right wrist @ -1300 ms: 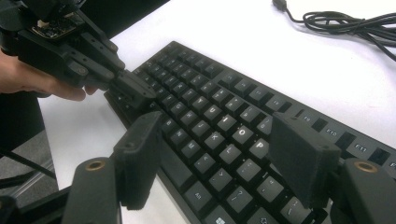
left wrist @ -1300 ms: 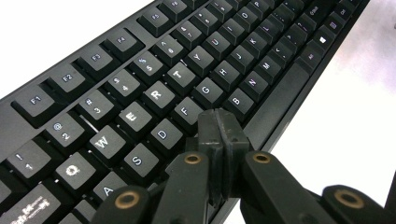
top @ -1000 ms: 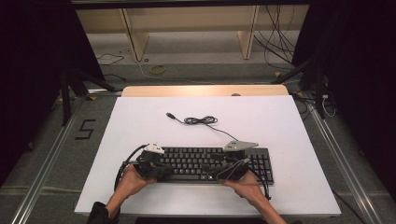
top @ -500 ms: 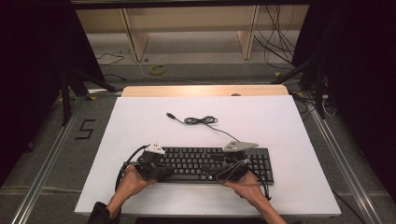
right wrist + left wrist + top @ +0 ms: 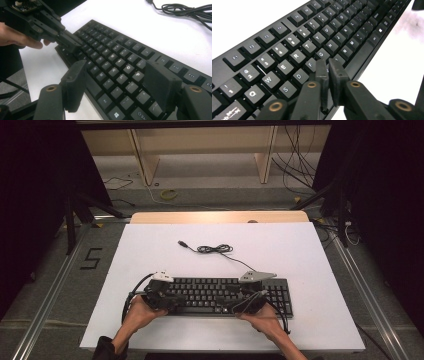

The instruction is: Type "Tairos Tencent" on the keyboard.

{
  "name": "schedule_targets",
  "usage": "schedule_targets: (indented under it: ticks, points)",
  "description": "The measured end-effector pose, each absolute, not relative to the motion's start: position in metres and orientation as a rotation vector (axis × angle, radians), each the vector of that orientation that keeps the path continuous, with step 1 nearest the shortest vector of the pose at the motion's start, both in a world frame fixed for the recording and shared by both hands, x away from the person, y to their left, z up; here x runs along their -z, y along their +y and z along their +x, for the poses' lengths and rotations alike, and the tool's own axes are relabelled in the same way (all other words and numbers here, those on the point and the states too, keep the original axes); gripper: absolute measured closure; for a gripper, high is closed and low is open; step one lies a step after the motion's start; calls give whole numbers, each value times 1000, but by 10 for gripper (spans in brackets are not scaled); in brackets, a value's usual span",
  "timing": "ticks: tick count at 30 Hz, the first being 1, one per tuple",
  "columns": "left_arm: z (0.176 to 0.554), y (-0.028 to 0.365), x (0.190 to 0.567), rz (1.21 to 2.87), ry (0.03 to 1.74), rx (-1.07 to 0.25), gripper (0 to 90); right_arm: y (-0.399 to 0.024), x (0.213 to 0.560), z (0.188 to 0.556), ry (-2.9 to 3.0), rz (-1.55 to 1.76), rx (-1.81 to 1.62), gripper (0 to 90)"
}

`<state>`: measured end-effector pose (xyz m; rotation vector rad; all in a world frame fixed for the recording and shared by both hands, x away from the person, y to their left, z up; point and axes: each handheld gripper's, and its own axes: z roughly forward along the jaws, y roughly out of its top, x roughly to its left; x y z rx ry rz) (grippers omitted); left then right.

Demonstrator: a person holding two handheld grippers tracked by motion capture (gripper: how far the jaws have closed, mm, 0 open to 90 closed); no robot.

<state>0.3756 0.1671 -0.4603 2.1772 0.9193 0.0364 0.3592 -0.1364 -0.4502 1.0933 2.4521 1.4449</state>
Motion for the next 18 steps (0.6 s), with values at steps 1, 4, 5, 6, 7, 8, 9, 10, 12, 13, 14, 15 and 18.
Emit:
schedule_targets:
  ticks: [1,4,5,6,7,8,9,10,12,13,14,15,18]
  points:
    - [376,168,460,2167,920,-32,822,-136,450,359,2454,1093,-1444,359]
    - [376,169,457,2144,925,-25,764,-136,450,359,2452,1093,-1447,359]
    - [377,170,456,2141,926,-28,737,-136,450,359,2452,1092,-1446,359]
    - [377,171,455,2134,929,-31,709,-136,450,359,2451,1092,-1447,359]
    - [377,171,455,2124,936,-29,686,-136,450,359,2451,1091,-1447,359]
    - [378,172,454,2117,938,-26,666,-136,450,359,2451,1092,-1447,359]
    - [378,173,453,2107,947,-25,641,-136,450,359,2452,1092,-1446,359]
    - [379,174,452,2098,954,-25,617,-136,450,359,2452,1093,-1446,359]
    - [379,176,451,2089,961,-27,594,-136,450,359,2453,1093,-1446,359]
    - [380,176,450,2082,965,-30,580,-136,450,359,2452,1092,-1446,359]
    - [380,177,450,2074,972,-29,564,-136,450,359,2452,1092,-1444,359]
    - [380,177,450,2071,977,-37,546,-136,450,359,2453,1092,-1443,359]
    - [381,179,449,2063,989,-44,499,-136,451,359,2455,1095,-1441,359]
